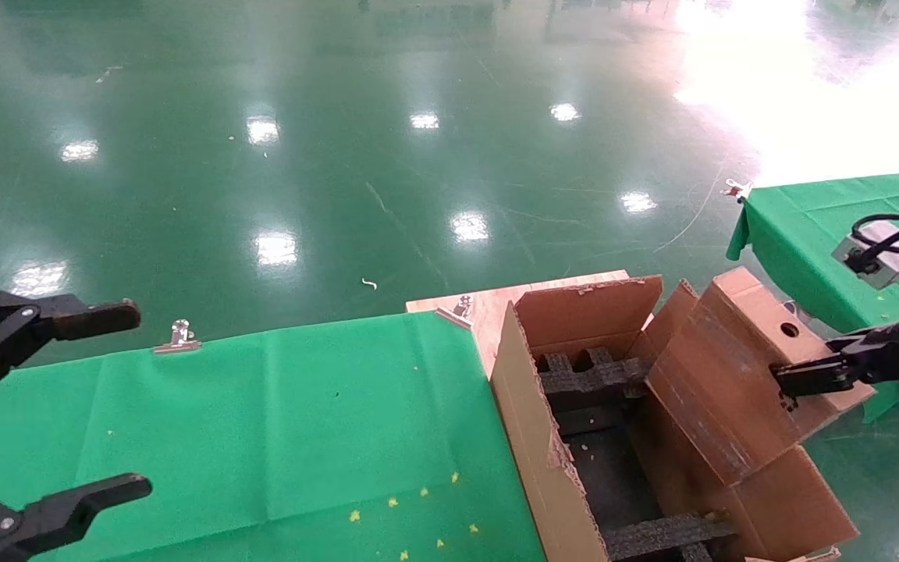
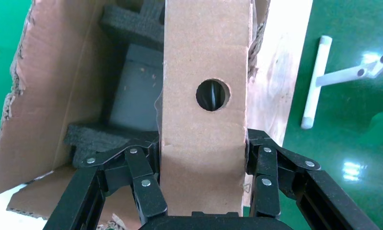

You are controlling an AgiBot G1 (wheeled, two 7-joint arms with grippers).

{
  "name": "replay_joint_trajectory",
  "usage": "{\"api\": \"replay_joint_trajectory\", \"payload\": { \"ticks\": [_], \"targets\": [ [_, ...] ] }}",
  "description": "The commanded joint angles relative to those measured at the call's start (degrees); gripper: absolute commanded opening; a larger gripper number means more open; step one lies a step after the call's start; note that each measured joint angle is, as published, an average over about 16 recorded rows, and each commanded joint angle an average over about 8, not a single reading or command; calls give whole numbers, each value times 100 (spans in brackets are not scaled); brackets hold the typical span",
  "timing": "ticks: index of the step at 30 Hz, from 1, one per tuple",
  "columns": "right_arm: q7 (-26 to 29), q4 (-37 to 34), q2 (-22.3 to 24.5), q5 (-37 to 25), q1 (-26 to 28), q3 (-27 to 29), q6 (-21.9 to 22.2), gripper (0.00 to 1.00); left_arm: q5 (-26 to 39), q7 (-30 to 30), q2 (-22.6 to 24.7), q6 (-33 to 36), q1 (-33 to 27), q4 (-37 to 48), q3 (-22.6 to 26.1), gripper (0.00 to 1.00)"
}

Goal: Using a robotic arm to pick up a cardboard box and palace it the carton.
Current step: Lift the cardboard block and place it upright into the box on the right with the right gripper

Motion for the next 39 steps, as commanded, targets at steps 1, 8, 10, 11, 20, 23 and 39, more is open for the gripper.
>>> {"api": "replay_joint_trajectory", "payload": {
  "ticks": [1, 8, 10, 11, 20, 23, 39],
  "targets": [
    [118, 110, 41, -60, 18, 1, 33, 0, -1, 0, 0, -1, 0, 1, 0, 100],
    [183, -2, 17, 14, -11, -5, 54, 0, -1, 0, 0, -1, 0, 1, 0, 100],
    [377, 10, 31, 29, -49, -28, 125, 0, -1, 1, 0, -1, 0, 1, 0, 100],
    [506, 18, 35, 34, -78, -46, 171, 0, -1, 1, 0, -1, 0, 2, 0, 100],
    [1561, 134, -47, -199, -452, -293, 762, 0, -1, 1, -1, -1, 0, 2, 1, 100],
    [1714, 141, -104, -299, -582, -372, 980, 0, -2, 2, -1, -1, -1, 2, 2, 100],
    [2228, 152, -329, -503, -1139, -685, 1698, 0, -3, 2, -1, -1, -1, 2, 4, 100]
  ]
}}
